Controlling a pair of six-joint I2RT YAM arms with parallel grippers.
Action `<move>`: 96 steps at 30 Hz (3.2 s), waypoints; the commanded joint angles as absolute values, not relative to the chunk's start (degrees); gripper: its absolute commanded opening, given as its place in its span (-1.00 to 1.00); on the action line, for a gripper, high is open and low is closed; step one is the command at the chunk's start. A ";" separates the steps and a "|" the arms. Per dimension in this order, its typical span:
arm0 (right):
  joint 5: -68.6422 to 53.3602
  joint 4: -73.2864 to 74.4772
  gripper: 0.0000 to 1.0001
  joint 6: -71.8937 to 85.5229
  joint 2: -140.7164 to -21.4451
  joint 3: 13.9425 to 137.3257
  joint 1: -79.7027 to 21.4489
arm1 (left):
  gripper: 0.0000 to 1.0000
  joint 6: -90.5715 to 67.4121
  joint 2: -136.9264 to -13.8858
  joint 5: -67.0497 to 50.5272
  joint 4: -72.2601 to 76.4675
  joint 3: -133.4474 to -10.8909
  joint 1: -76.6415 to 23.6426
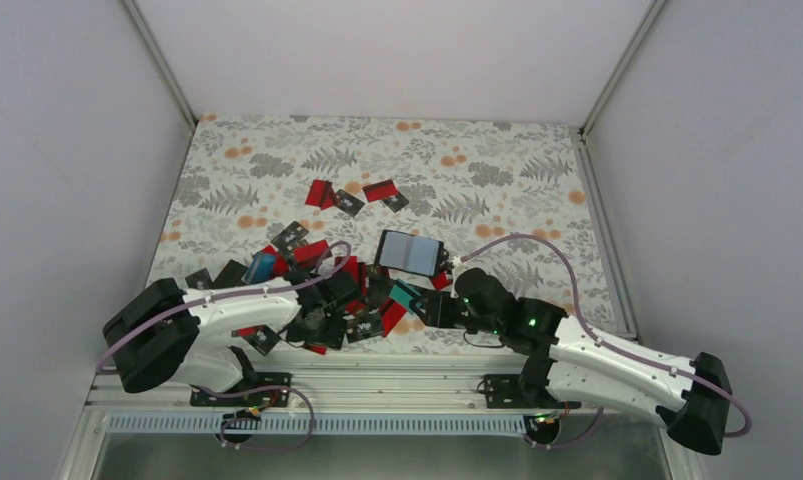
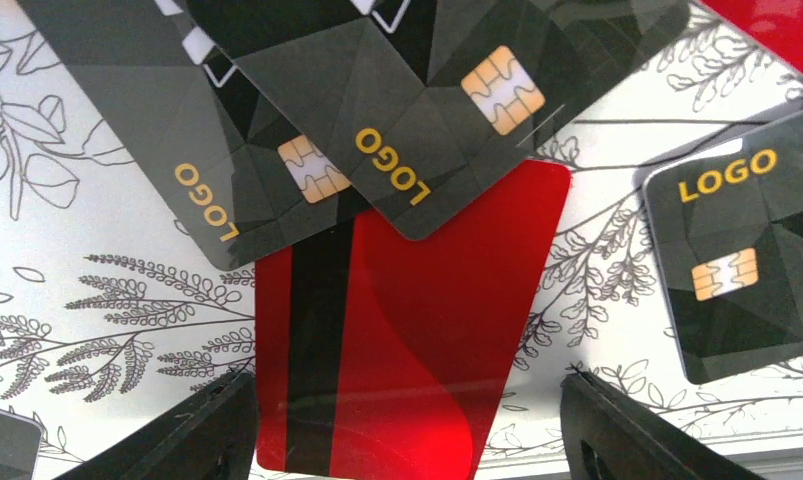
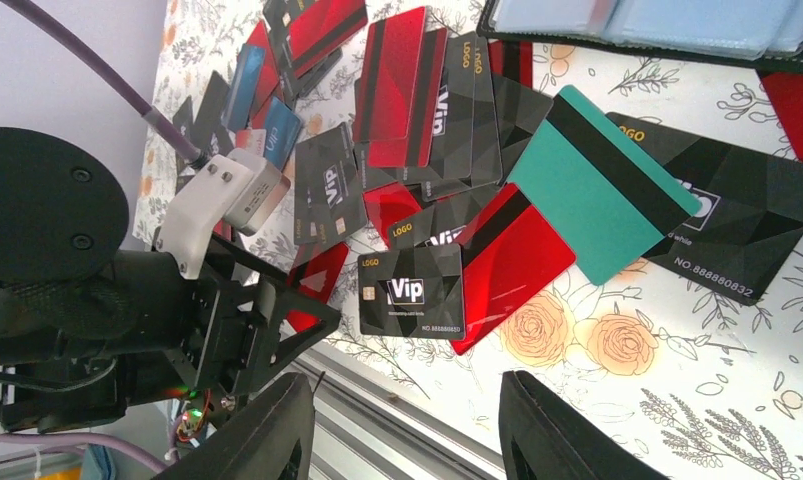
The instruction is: Put the credit cards into the card holder
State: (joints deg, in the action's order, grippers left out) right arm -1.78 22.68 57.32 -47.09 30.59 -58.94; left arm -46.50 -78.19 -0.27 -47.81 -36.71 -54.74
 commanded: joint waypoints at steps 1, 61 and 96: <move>0.23 25.13 -0.02 56.39 -43.92 30.13 -58.06 | 0.46 -48.84 -81.14 -3.41 -44.50 -32.70 -54.47; -0.44 29.23 0.13 56.60 -40.34 32.00 -56.36 | 0.72 -28.98 -110.03 14.50 -62.44 -68.80 -80.24; -0.89 28.41 0.15 56.84 -39.46 30.50 -55.60 | -0.72 -25.22 -109.48 20.74 -72.27 -78.55 -80.01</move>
State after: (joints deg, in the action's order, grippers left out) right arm 0.30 28.47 57.17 -39.20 30.35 -55.40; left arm -25.91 -111.96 16.73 -72.34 -75.85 -80.20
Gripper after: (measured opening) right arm 0.575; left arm 0.166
